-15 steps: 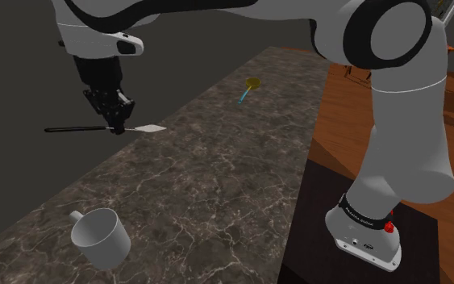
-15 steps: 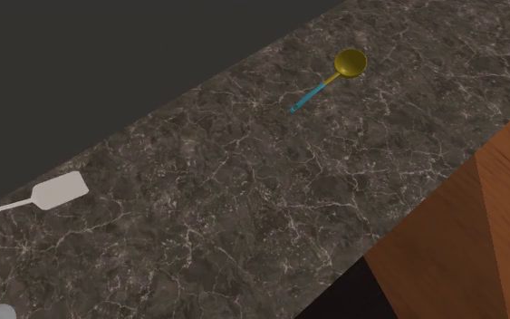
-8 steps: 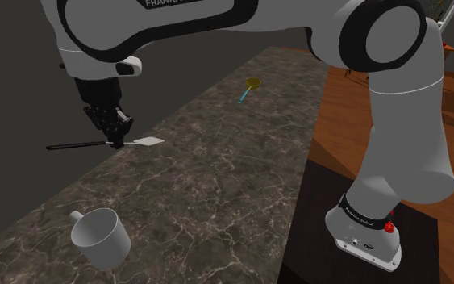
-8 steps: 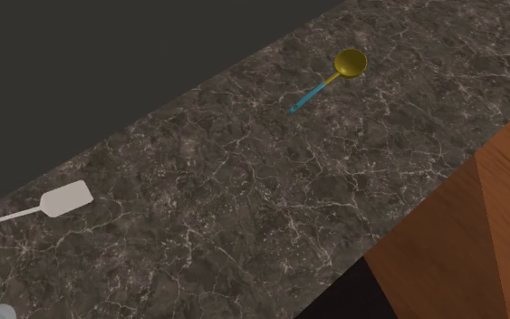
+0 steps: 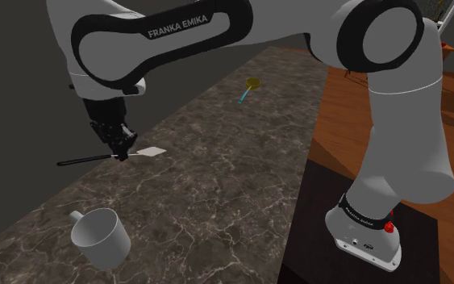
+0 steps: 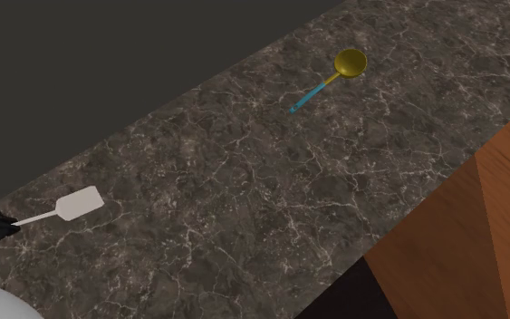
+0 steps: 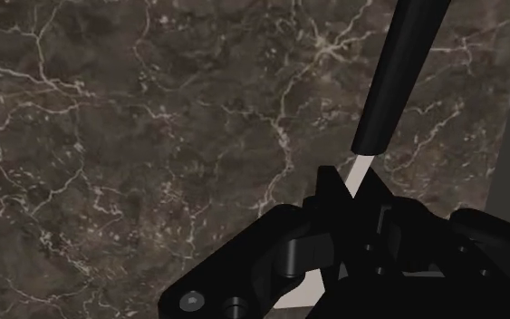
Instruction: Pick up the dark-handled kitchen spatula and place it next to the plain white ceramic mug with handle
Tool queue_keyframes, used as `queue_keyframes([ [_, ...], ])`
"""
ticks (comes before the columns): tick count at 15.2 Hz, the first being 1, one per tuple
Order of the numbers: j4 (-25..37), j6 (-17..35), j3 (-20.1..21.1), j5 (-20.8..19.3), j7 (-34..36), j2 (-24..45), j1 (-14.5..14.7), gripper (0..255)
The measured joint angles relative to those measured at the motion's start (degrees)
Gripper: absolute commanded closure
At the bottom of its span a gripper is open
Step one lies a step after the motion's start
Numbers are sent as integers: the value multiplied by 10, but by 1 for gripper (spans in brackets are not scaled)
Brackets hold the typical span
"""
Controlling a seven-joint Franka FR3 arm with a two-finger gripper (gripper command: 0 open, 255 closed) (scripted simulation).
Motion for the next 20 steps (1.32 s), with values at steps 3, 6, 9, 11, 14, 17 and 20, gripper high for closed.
queue_keyframes([
  [3, -17, 21, -1, -1, -1, 4, -2, 255],
  [6, -36, 44, -2, -3, 0, 8, -2, 255],
  [9, -50, 64, -3, -5, 1, 14, -2, 255],
  [11, -61, 77, -4, -6, 2, 17, -1, 255],
  [14, -72, 96, -6, -9, 2, 25, -2, 255],
  [17, -80, 112, -7, -11, 3, 33, -1, 255],
  [20, -83, 115, -7, -12, 3, 34, -1, 255],
])
